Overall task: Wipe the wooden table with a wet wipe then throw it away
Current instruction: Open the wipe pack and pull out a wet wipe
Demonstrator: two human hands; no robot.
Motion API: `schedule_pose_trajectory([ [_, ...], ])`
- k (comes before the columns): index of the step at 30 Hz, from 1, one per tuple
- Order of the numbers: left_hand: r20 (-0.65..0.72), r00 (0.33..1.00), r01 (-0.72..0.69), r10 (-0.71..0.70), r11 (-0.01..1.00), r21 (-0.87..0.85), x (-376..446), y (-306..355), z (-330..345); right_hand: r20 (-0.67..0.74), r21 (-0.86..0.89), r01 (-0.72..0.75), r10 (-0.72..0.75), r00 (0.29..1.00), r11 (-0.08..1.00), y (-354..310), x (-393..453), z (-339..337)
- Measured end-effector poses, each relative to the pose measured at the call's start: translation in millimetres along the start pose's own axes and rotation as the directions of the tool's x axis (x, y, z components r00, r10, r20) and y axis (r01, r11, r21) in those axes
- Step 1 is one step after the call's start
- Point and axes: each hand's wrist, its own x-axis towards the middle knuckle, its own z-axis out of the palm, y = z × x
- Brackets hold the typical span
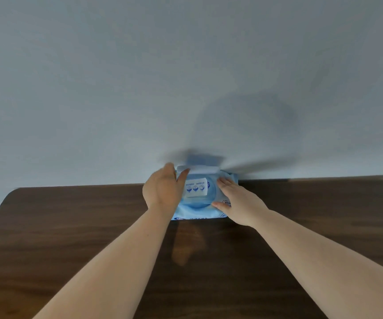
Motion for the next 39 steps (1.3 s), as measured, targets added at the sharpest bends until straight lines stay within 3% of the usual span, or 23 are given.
schedule_pose_trajectory([
  [1, 0.057, 0.998, 0.013, -0.016, 0.999, 0.053, -3, 0, 4, -0.007, -0.014, 0.01, -0.01, 1.0, 1.0, 0, 0, 0],
  [3, 0.114, 0.99, -0.087, 0.085, 0.996, 0.014, -10, 1, 14, -0.004, -0.031, 0.029, -0.029, 1.0, 0.999, 0, -1, 0],
  [5, 0.102, 0.969, -0.22, 0.226, 0.973, -0.067, -18, 1, 25, 0.005, -0.026, 0.032, -0.032, 0.999, 0.999, 0, -1, -1],
  [8, 0.056, 0.966, -0.252, 0.254, 0.967, -0.041, -22, 5, 35, 0.023, -0.01, 0.032, -0.032, 0.999, 0.999, 1, 1, -2],
  [10, 0.023, 0.976, -0.213, 0.215, 0.975, -0.063, -22, 8, 33, 0.011, 0.005, 0.01, -0.01, 1.0, 1.0, 2, 2, -2],
  [13, 0.009, 1.0, -0.004, 0.007, 0.945, -0.327, -18, 7, 20, -0.137, -0.064, -0.009, 0.0, 0.991, 0.998, -4, 8, -4],
  [16, -0.01, 0.997, 0.068, -0.08, 0.903, -0.425, -15, -12, 5, -0.193, -0.06, 0.014, -0.025, 0.981, 0.998, -21, 18, -1],
  [26, 0.063, 0.996, 0.081, -0.062, 0.923, -0.376, -19, -37, 3, -0.22, -0.019, 0.018, -0.022, 0.975, 1.0, -53, 44, 19],
  [29, 0.1, 0.992, 0.107, -0.076, 0.932, -0.347, -16, -36, 2, -0.252, 0.146, 0.017, 0.02, 0.967, 0.989, -56, 44, 14],
  [31, 0.142, 0.985, 0.133, -0.093, 0.941, -0.311, -15, -35, 2, -0.304, 0.4, 0.002, 0.131, 0.944, 0.916, -58, 39, 2],
  [34, 0.185, 0.977, 0.16, -0.104, 0.935, -0.318, -11, -32, 1, -0.264, 0.771, -0.024, 0.354, 0.897, 0.636, -56, 24, -20],
  [36, 0.133, 0.981, 0.185, -0.142, 0.894, -0.409, -14, -27, -6, -0.189, 0.873, -0.031, 0.396, 0.899, 0.486, -53, 12, -31],
  [38, 0.051, 0.978, 0.199, -0.202, 0.827, -0.526, -20, -18, -14, -0.135, 0.907, -0.044, 0.387, 0.912, 0.42, -52, 3, -36],
  [39, 0.083, 0.97, 0.233, -0.23, 0.77, -0.595, -22, -13, -19, -0.127, 0.909, -0.047, 0.383, 0.915, 0.414, -52, -1, -37],
])
